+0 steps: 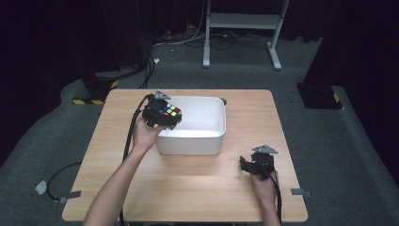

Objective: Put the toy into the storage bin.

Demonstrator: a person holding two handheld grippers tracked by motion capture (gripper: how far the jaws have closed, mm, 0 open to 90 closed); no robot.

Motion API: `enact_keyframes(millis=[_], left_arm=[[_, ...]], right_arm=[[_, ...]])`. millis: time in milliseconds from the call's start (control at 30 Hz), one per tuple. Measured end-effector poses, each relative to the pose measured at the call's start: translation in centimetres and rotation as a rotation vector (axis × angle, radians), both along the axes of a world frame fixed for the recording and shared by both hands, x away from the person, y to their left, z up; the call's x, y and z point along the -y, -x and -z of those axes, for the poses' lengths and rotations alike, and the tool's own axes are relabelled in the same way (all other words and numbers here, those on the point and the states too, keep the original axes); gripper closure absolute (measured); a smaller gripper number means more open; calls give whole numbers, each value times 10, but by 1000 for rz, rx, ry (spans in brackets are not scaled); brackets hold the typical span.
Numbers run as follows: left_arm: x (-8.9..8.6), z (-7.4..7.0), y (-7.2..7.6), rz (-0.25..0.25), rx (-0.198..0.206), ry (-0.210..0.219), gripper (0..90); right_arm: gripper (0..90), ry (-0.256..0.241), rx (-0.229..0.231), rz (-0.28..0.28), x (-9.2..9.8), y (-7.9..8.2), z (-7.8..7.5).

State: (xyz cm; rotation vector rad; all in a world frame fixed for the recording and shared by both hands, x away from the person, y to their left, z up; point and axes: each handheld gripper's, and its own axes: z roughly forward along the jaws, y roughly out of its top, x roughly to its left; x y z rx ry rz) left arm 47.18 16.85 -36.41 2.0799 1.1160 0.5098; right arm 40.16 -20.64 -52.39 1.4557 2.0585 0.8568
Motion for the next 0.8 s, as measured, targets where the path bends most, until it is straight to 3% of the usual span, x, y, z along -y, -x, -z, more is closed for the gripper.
enact_keyframes(millis=[800], left_arm=[[-14,5,10,-17,9,27,337]], right_arm=[[227,0,0,-1,0,0,0]])
